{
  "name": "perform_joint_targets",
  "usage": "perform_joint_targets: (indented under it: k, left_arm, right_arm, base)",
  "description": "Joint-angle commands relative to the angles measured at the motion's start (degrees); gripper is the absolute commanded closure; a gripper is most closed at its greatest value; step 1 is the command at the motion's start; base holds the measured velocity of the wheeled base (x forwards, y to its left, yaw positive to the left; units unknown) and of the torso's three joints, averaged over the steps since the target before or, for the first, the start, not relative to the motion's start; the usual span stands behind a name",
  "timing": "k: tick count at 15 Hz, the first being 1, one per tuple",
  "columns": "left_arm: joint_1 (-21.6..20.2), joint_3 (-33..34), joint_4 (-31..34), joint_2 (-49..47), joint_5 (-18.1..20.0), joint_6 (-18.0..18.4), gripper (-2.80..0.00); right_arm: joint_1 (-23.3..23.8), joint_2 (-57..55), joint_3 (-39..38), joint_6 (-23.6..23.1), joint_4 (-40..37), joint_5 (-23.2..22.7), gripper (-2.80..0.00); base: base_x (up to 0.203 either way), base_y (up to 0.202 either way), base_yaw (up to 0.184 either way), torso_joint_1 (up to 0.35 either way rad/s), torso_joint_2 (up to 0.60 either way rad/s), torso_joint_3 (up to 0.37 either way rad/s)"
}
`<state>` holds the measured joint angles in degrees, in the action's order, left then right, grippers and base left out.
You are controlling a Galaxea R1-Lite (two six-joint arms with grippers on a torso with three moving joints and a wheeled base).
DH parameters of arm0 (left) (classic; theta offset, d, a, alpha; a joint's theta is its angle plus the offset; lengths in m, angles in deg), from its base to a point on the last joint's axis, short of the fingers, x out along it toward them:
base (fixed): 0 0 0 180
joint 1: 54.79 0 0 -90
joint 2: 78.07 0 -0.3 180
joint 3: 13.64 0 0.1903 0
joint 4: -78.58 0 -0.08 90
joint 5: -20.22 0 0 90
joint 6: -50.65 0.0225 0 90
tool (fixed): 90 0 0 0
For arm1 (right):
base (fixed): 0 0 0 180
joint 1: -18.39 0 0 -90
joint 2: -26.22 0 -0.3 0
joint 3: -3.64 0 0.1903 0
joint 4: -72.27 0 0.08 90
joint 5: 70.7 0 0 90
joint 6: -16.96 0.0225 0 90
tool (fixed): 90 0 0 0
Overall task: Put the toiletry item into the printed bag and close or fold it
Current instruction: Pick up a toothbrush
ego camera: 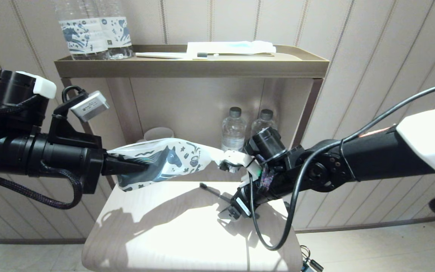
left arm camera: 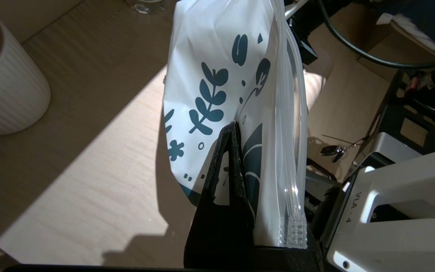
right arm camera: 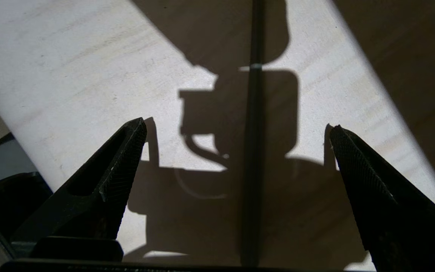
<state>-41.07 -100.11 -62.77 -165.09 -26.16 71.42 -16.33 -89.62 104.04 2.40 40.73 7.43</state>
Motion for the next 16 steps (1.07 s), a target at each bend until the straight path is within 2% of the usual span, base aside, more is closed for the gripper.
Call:
perform_joint_targets:
  k: [1, 10, 11, 16]
  left_arm:
    - [0.0, 0.34, 0.17, 0.18, 0.59, 0.15, 0.0]
    - [0.0, 0.43, 0.09, 0.62, 0.68, 0.06, 0.0]
    - [0.0, 0.43, 0.09, 0.62, 0.68, 0.15, 0.0]
    - [0.0, 0.43, 0.09, 0.53, 0.68, 0.15, 0.0]
  right_arm:
    - [0.18, -2.23, 1.0, -0.12, -0.07, 0.4, -2.8]
    - [0.17, -2.46, 0.54, -0.12, -0.07, 4.02, -2.8]
    - [0.22, -2.43, 0.22, -0.03, -0.08, 4.3, 0.0]
    - [0.53, -2.01, -0.39, -0.12, -0.08, 4.39, 0.0]
  base:
    - [0.0, 0.0, 0.0, 0.0, 0.0, 0.0]
    - [0.0, 0.0, 0.0, 0.0, 0.0, 0.0]
    - [0.0, 0.0, 0.0, 0.0, 0.0, 0.0]
    - [0.0, 0.0, 0.0, 0.0, 0.0, 0.0]
